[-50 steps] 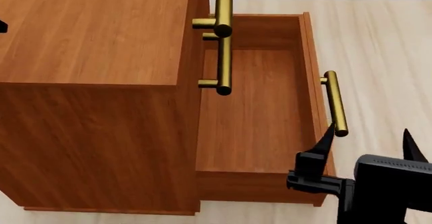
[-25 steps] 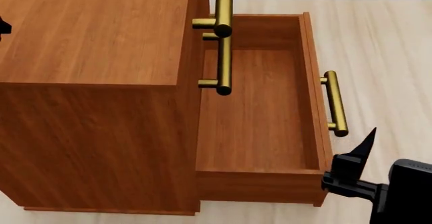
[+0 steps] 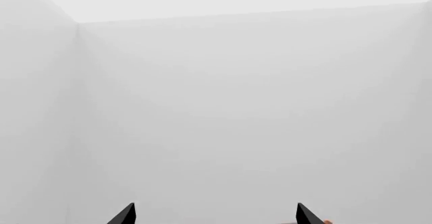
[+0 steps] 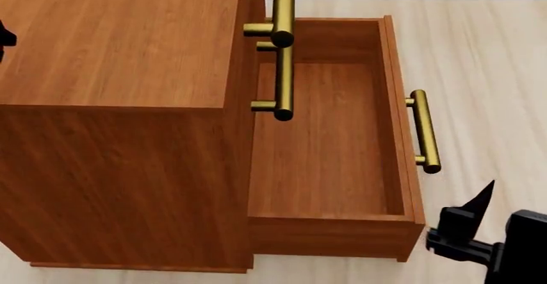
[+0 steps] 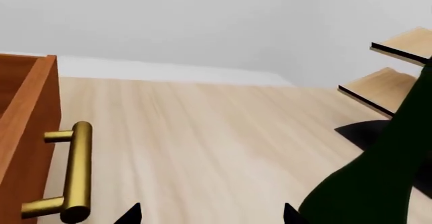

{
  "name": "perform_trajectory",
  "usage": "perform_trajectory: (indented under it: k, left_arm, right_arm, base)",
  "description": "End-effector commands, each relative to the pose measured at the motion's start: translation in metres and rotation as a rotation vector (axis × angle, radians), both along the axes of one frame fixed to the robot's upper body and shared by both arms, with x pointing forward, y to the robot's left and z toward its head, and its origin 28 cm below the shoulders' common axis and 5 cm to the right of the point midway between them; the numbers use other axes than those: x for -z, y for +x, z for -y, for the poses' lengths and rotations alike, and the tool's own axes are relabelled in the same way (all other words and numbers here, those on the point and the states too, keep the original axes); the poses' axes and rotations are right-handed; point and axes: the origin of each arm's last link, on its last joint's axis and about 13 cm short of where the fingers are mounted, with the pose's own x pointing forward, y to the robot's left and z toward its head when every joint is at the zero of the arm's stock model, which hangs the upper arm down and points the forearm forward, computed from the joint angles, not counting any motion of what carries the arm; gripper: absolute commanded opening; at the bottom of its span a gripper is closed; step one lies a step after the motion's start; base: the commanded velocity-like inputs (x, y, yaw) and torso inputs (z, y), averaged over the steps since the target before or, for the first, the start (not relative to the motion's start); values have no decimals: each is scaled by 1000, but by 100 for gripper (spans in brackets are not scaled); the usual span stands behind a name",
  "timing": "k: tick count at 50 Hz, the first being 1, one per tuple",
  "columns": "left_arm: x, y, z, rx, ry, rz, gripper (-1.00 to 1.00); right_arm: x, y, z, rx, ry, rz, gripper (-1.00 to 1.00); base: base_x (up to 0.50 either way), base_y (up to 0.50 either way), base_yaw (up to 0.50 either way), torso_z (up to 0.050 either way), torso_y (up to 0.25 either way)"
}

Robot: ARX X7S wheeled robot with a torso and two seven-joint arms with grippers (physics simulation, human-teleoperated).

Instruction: Close the bottom drawer of the cabinet and open the top drawer.

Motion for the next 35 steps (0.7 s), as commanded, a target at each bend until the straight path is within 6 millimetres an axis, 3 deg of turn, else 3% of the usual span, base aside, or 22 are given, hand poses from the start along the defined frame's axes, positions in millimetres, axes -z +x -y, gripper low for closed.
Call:
perform_trajectory:
  k: [1, 35]
  left_arm:
    - [1, 0, 0, 1, 2, -2, 100]
    - [-2, 0, 0, -4, 10, 4, 100]
  right_arm:
    - [10, 5, 6, 19, 4, -36, 100]
    - [29, 39, 22, 36, 3, -139, 100]
  base:
    - [0, 0, 0, 0, 0]
    - [0, 0, 0, 0, 0]
